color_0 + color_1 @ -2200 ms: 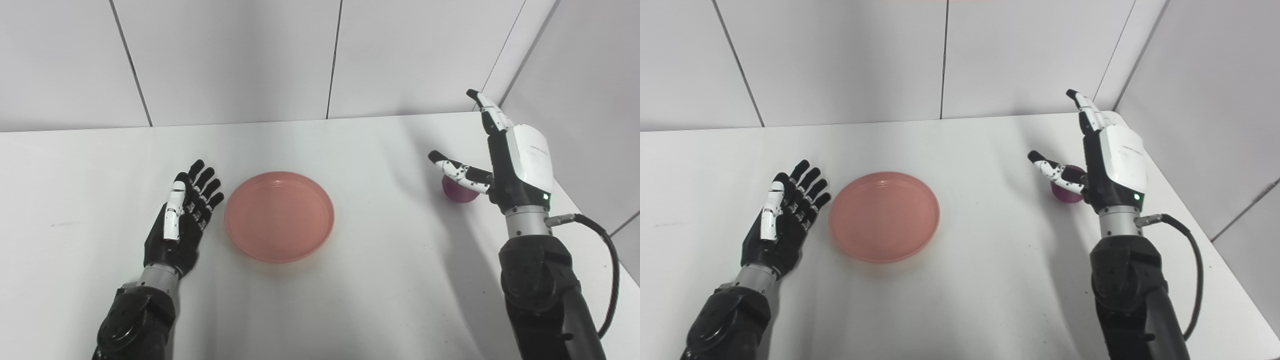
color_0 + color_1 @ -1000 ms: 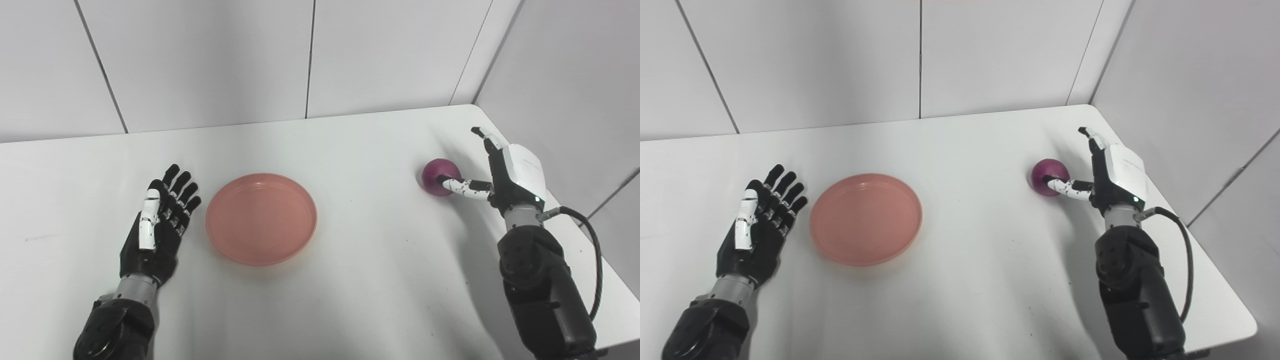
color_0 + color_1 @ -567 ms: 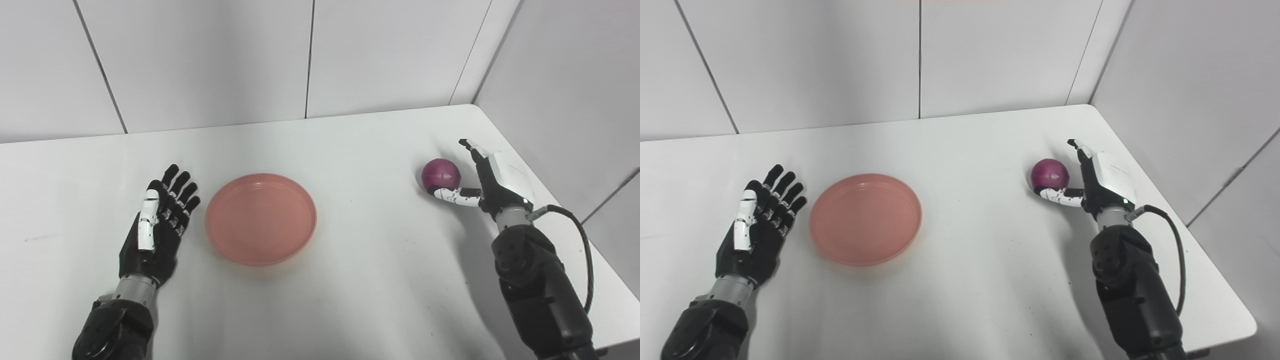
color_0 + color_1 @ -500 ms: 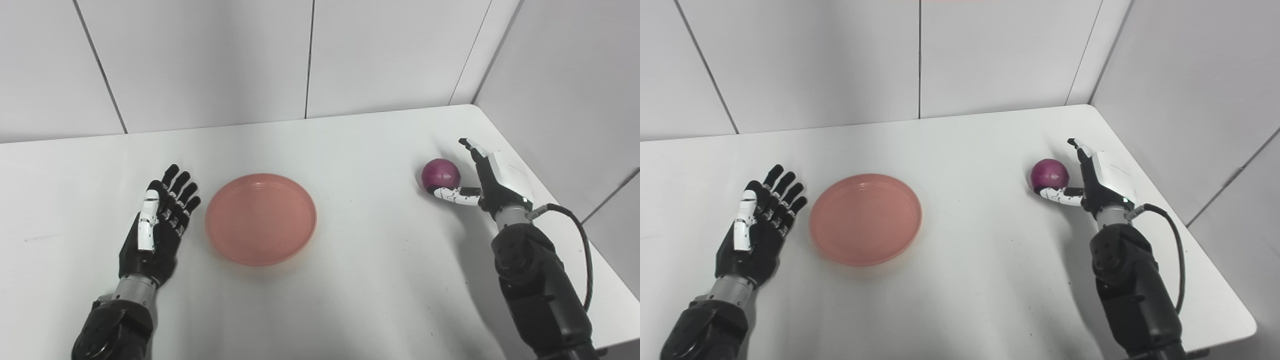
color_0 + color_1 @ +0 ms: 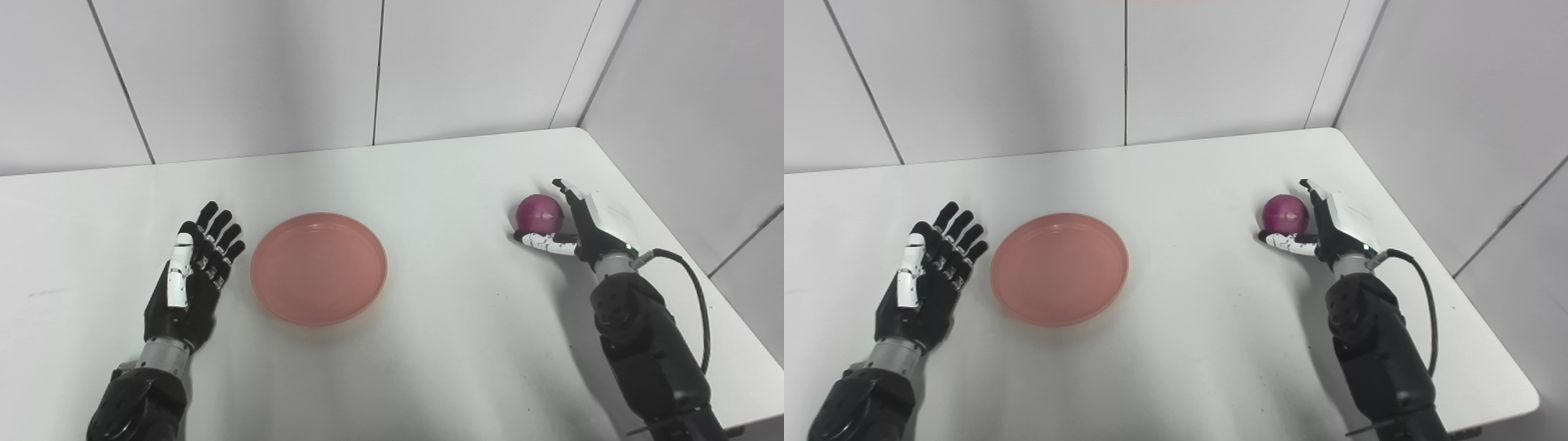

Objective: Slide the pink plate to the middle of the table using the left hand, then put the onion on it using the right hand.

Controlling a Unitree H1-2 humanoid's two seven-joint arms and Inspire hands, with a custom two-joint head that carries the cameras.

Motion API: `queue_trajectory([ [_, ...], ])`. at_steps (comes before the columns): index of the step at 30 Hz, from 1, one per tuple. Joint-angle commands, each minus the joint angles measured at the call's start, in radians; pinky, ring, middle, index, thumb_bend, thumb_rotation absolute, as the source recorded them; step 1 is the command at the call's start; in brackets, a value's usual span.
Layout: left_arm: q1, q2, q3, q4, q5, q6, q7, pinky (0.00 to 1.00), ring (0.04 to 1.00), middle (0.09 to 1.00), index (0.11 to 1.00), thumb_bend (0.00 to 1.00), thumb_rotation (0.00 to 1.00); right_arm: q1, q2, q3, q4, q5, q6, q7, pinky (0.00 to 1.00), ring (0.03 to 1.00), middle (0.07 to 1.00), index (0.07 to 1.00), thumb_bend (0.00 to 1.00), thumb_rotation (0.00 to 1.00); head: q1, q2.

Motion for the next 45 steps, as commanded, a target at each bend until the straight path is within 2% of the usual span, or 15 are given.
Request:
queue_trajectory([
  [1,0.009,0.008,0.003,0.005,-0.002,0.02,0.002,0.96,0.959,0.97,0.95,0.46,1.0,-0.033,-0.031,-0.002,-0.025,0.0,0.001,-0.022,0.78,0.872,0.914,0.933,1.0,0.51,0.001,-0.001],
  [4,0.011,0.007,0.002,-0.002,0.0,0.026,0.007,0.96,0.96,0.97,0.95,0.46,1.0,-0.034,-0.029,0.005,-0.033,-0.001,0.01,-0.018,0.78,0.873,0.915,0.932,1.0,0.5,0.001,0.0],
  [9,0.011,0.007,0.003,-0.002,-0.003,0.027,0.005,0.96,0.961,0.971,0.95,0.46,1.0,-0.04,-0.031,0.009,-0.005,0.013,-0.015,-0.038,0.77,0.867,0.909,0.927,1.0,0.49,0.002,0.001],
  [18,0.008,0.01,0.005,0.01,-0.006,0.02,0.0,0.96,0.965,0.975,0.955,0.47,1.0,-0.043,-0.029,0.013,-0.029,0.024,-0.002,-0.033,0.78,0.865,0.9,0.915,1.0,0.48,0.006,0.005],
  [31,0.008,0.008,0.002,-0.002,0.002,0.032,0.011,0.96,0.965,0.975,0.953,0.47,1.0,-0.048,-0.038,0.024,-0.052,0.036,0.001,-0.019,0.69,0.789,0.827,0.835,1.0,0.38,0.01,0.011],
  [35,0.007,0.006,0.001,-0.004,0.003,0.033,0.014,0.97,0.966,0.976,0.955,0.47,1.0,-0.05,-0.044,0.031,-0.063,0.027,0.022,0.001,0.67,0.763,0.804,0.814,1.0,0.37,0.01,0.011],
  [41,0.005,0.004,0.0,-0.009,0.004,0.04,0.021,0.97,0.968,0.976,0.954,0.47,1.0,-0.047,-0.044,0.018,-0.069,0.038,0.03,0.002,0.62,0.717,0.756,0.768,0.95,0.29,0.01,0.011],
  [45,0.006,0.004,0.0,-0.016,0.005,0.046,0.025,0.96,0.965,0.972,0.951,0.47,1.0,-0.041,-0.044,0.008,-0.079,0.053,0.018,-0.009,0.59,0.655,0.702,0.699,0.89,0.21,0.01,0.012],
])
